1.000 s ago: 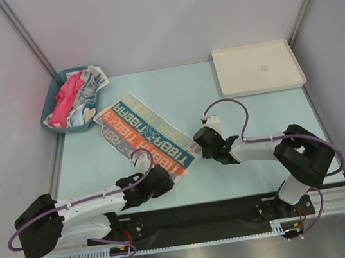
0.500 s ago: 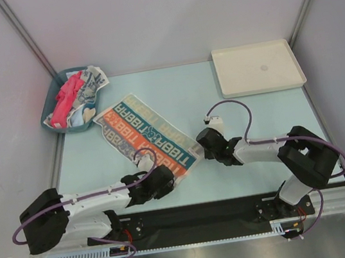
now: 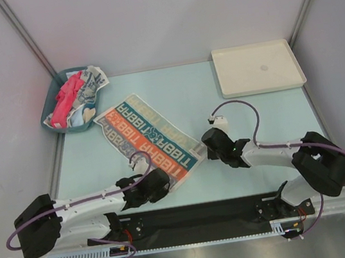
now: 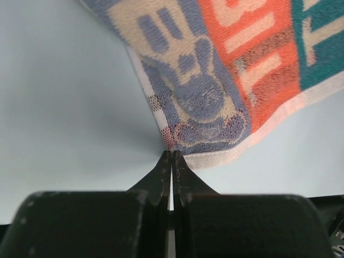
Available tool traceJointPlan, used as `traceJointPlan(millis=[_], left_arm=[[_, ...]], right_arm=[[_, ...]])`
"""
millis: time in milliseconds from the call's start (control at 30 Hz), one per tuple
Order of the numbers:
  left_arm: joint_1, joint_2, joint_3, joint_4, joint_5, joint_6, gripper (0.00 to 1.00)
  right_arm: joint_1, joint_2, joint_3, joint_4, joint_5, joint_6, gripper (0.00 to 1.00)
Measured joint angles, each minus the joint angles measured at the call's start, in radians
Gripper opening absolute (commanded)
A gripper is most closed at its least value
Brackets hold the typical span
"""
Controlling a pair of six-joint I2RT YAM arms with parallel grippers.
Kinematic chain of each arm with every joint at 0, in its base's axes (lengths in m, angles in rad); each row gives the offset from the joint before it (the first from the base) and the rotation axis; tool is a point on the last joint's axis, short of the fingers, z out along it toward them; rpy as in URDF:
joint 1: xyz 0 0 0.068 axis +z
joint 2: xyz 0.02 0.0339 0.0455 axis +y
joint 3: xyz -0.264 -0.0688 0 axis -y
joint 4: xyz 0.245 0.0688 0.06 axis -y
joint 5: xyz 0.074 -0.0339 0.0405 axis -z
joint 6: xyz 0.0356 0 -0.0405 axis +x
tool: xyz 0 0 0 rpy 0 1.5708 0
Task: Fold and stack the towels
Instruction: Flatten out the crumpled towel
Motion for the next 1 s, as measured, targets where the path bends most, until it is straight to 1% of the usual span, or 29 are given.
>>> traceJointPlan(millis=[200, 333, 400, 500, 567, 633, 667, 700, 767, 800, 867, 933, 967, 1000], left_arm=[[0.000, -0.064, -0.002, -0.107, -0.005, 0.019, 0.00], [-0.002, -0.091, 0.040, -0.274, -0.049, 0.087, 0.00], [-0.002, -0.117, 0.086, -0.333, -0.081, 0.124, 0.00], [-0.002, -0.165, 0.203, -0.393, -0.138, 0.195, 0.00], [-0.002, -0.188, 0.270, -0.393, -0.157, 0.239, 0.00], [-0.002, -0.200, 0.313, -0.381, -0.163, 0.273, 0.01], [-0.003, -0.200, 0.319, -0.369, -0.159, 0.281, 0.05], [-0.005, -0.198, 0.314, -0.357, -0.150, 0.281, 0.19], [-0.020, -0.177, 0.283, -0.326, -0.126, 0.264, 0.23], [-0.034, -0.161, 0.257, -0.304, -0.114, 0.242, 0.27], [-0.068, -0.125, 0.211, -0.274, -0.092, 0.194, 0.38], [-0.115, -0.074, 0.185, -0.260, -0.082, 0.128, 0.43], [-0.142, -0.046, 0.183, -0.253, -0.079, 0.096, 0.50], [-0.168, -0.017, 0.185, -0.240, -0.079, 0.061, 0.52]], right_arm=[[0.003, -0.154, -0.056, -0.042, -0.014, 0.027, 0.00], [0.007, -0.288, -0.061, -0.095, -0.003, 0.026, 0.00], [0.009, -0.362, -0.060, -0.116, 0.002, 0.020, 0.00], [0.019, -0.458, -0.043, -0.145, 0.014, 0.001, 0.00], [0.025, -0.496, -0.016, -0.156, 0.024, -0.014, 0.00], [0.027, -0.502, 0.014, -0.164, 0.033, -0.027, 0.00], [0.029, -0.497, 0.024, -0.164, 0.035, -0.029, 0.00], [0.032, -0.489, 0.031, -0.164, 0.040, -0.029, 0.00], [0.038, -0.474, 0.031, -0.169, 0.048, -0.027, 0.00], [0.043, -0.466, 0.027, -0.173, 0.053, -0.025, 0.00], [0.052, -0.454, 0.009, -0.176, 0.063, -0.014, 0.00], [0.058, -0.446, -0.016, -0.183, 0.077, -0.001, 0.00], [0.060, -0.441, -0.034, -0.187, 0.083, 0.007, 0.00], [0.061, -0.438, -0.047, -0.192, 0.087, 0.013, 0.00]])
